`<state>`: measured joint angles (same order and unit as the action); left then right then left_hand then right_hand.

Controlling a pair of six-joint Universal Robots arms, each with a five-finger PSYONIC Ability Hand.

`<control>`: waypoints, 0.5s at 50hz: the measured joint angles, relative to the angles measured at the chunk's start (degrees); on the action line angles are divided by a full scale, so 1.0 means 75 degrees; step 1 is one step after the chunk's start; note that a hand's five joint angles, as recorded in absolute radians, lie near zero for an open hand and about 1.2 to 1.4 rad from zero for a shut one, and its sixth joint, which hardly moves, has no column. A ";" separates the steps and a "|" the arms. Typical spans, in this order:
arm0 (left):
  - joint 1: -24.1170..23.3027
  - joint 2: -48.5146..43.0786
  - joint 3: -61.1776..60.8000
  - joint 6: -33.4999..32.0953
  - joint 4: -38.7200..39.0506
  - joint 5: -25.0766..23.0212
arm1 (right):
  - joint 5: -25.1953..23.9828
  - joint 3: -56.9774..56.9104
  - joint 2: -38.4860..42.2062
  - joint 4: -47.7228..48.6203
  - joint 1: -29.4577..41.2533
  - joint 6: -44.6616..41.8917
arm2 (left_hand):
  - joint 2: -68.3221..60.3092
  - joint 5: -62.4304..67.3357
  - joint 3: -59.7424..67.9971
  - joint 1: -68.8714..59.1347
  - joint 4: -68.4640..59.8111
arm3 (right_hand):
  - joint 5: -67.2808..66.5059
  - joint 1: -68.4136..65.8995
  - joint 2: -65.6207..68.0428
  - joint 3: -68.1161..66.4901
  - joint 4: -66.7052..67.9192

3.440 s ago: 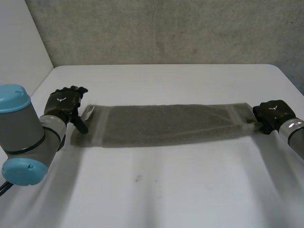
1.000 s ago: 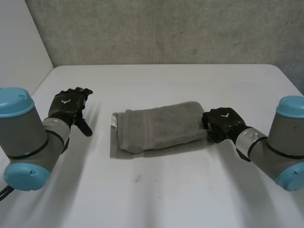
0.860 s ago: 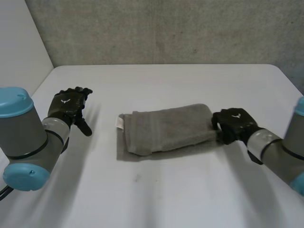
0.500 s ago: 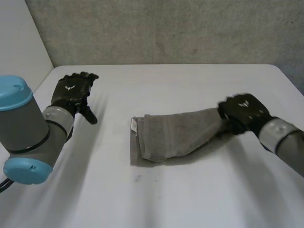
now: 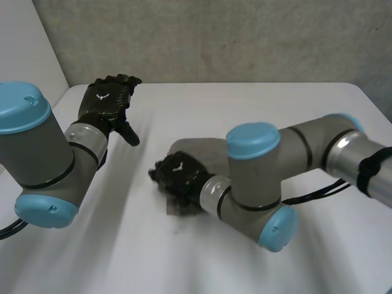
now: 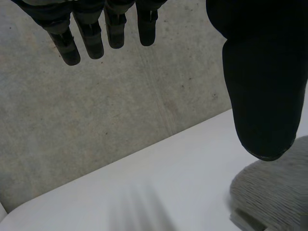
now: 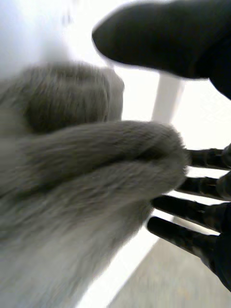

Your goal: Fold the towel.

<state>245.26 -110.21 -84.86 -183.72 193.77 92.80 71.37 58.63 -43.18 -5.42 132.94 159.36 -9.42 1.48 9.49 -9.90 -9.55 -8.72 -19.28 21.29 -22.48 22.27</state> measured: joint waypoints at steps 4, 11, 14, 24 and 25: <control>-0.0066 -0.0119 0.0141 0.0038 -0.0004 -0.0008 | 0.0358 0.0533 -0.0793 0.0243 -0.0512 0.0663 | 0.0000 0.0000 0.0001 0.0000 0.0000 | 0.0692 0.0753 -0.0894 0.1116 -0.0986; -0.0491 -0.0658 0.0439 0.0282 -0.0086 -0.0038 | 0.0488 0.1569 -0.1776 0.0622 -0.1541 0.2043 | -0.0027 0.0000 0.0021 -0.0002 -0.0019 | 0.0692 0.0778 -0.0894 0.1116 -0.0986; -0.0724 -0.1003 0.0540 0.0385 -0.0186 -0.0048 | 0.0468 0.1750 -0.1829 0.0649 -0.1780 0.2345 | -0.0045 0.0000 0.0022 -0.0016 -0.0020 | 0.0692 0.0782 -0.0894 0.1116 -0.0986; -0.1404 -0.2620 0.0990 0.0394 -0.0821 -0.0049 | 0.0497 0.1301 -0.0714 0.0331 -0.1973 0.2491 | -0.0068 0.0000 0.0056 -0.0027 -0.0037 | 0.0692 0.0804 -0.0894 0.1116 -0.0986; -0.1413 -0.2687 0.1011 0.0389 -0.0853 -0.0048 | 0.0502 0.1245 -0.0632 0.0297 -0.1971 0.2481 | -0.0069 0.0000 0.0056 -0.0027 -0.0037 | 0.0692 0.0804 -0.0894 0.1116 -0.0986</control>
<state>234.66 -130.36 -77.28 -180.81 187.37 92.44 75.13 67.96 -47.92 -3.20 118.16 177.97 -9.93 1.48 9.92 -10.10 -9.83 -3.53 -13.25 14.58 -14.11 14.87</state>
